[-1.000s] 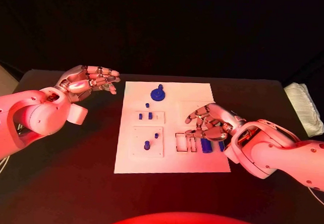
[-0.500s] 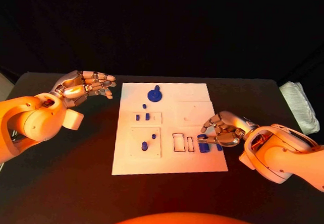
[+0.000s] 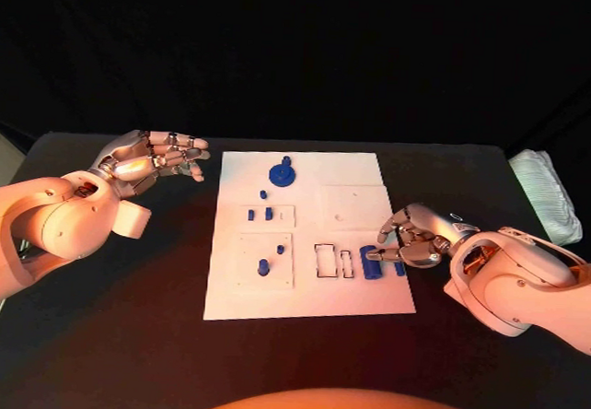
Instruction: Assemble the parts on the task board
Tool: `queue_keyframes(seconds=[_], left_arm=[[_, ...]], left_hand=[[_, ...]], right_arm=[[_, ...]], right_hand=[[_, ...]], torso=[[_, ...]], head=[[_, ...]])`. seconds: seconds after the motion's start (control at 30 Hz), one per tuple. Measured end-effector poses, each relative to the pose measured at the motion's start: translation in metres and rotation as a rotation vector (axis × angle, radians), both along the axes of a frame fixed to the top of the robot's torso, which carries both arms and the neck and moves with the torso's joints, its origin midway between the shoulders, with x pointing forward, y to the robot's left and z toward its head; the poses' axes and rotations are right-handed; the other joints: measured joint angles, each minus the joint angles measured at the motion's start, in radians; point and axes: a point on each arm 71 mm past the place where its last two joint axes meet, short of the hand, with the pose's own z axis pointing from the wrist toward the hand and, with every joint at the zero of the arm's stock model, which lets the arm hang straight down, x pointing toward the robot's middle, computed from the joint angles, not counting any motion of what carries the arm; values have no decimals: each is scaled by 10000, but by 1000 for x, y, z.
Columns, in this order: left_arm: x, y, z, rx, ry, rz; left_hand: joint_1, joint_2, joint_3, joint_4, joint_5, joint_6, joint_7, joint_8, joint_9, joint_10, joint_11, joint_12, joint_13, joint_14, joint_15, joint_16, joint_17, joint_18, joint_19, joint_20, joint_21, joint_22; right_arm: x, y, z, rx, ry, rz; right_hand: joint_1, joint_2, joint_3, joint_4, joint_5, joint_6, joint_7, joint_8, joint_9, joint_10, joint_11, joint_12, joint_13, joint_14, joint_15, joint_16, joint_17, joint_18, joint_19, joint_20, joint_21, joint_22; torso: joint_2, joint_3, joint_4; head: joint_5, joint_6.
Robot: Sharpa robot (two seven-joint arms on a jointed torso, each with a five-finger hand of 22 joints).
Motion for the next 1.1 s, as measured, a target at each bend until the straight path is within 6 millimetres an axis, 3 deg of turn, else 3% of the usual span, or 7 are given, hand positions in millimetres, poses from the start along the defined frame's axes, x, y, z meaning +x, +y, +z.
queue_keyframes(seconds=[0.27, 0.87, 0.9, 0.97, 1.03, 1.07, 1.1], left_arm=[[0, 1, 0, 6, 5, 22], [0, 2, 0, 21, 28, 46], [0, 2, 0, 21, 29, 45], [0, 3, 0, 22, 31, 46], [0, 3, 0, 24, 33, 51], [0, 3, 0, 24, 34, 52], [0, 3, 0, 25, 35, 53]], left_hand=[[0, 0, 0, 0, 0, 0, -1, 0, -9, 0, 0, 0, 0, 0, 0, 0, 12, 0, 0, 0, 0, -9], [1, 0, -28, 28, 0, 0, 0, 0, -8, 0, 0, 0, 0, 0, 0, 0, 10, 0, 0, 0, 0, -8], [1, 0, -28, 28, 0, 0, -1, 0, -9, 0, 0, 0, 0, 0, 0, 0, 10, 0, 0, 0, 0, -8], [1, 0, -28, 28, 0, 0, -1, 0, -8, 0, 0, 0, 0, 0, 0, 0, 10, 0, 0, 0, 0, -8], [1, 0, -28, 28, 0, 1, 0, 0, -8, 0, 0, 0, 0, 0, 0, 0, 9, 0, 0, 0, 0, -9], [1, -1, -28, 28, 0, 1, -1, 0, -8, 0, 0, 0, 0, 0, 0, 0, 9, 0, 0, 0, 0, -13], [1, 0, -27, 28, 0, 0, -1, 0, -8, 0, 0, 0, 0, 0, 0, 0, 9, 0, 0, 0, 0, -17]], right_arm=[[-1, -1, -4, -440, 206, -10], [-1, 13, -20, -805, 970, 269], [-1, 15, -20, -795, 978, 285], [0, 16, -20, -786, 980, 292], [0, 18, -20, -762, 965, 296], [0, 19, -20, -732, 940, 312], [0, 20, -19, -703, 910, 318]], right_hand=[[-476, 23, -384, 3, -118, 0, -1, 272, 35, 81, -12, 52, 210, 36, -36, 37, -1, 0, 0, 0, 108, -1], [-789, 109, -421, -11, -113, 146, -143, 571, 107, 331, -134, 284, 518, 20, -92, 76, -3, 0, 0, -71, 222, 6], [-758, 139, -421, -11, -73, 154, -150, 585, 114, 331, -135, 285, 518, 35, -109, 76, -3, 1, 0, -71, 222, 6], [-387, 500, -234, -55, 338, 196, -186, 719, 118, 380, -184, 284, 518, 33, -113, 76, -3, -128, -1, -78, 261, 6], [264, 560, 73, -137, 1322, 201, -178, 734, 110, 383, -185, 284, 518, 35, -183, 76, -3, -159, -2, -148, 260, 5], [647, 574, 314, -164, 1223, 147, -224, 678, 16, 384, -187, 284, 518, 32, -191, 104, -4, -158, -9, -163, 260, 5], [943, 538, 607, -153, 795, 112, -227, 658, -161, 395, -198, 283, 518, 22, -237, 114, -4, -158, -1, -213, 266, 5]], torso=[[11, 3, -6], [16, 11, 0], [17, 10, 0], [17, 10, 0], [17, 9, 0], [17, 10, 0], [16, 8, 0]], head=[[-3, -31], [37, -118], [38, -120], [39, -130], [39, -135], [39, -141], [39, -144]])
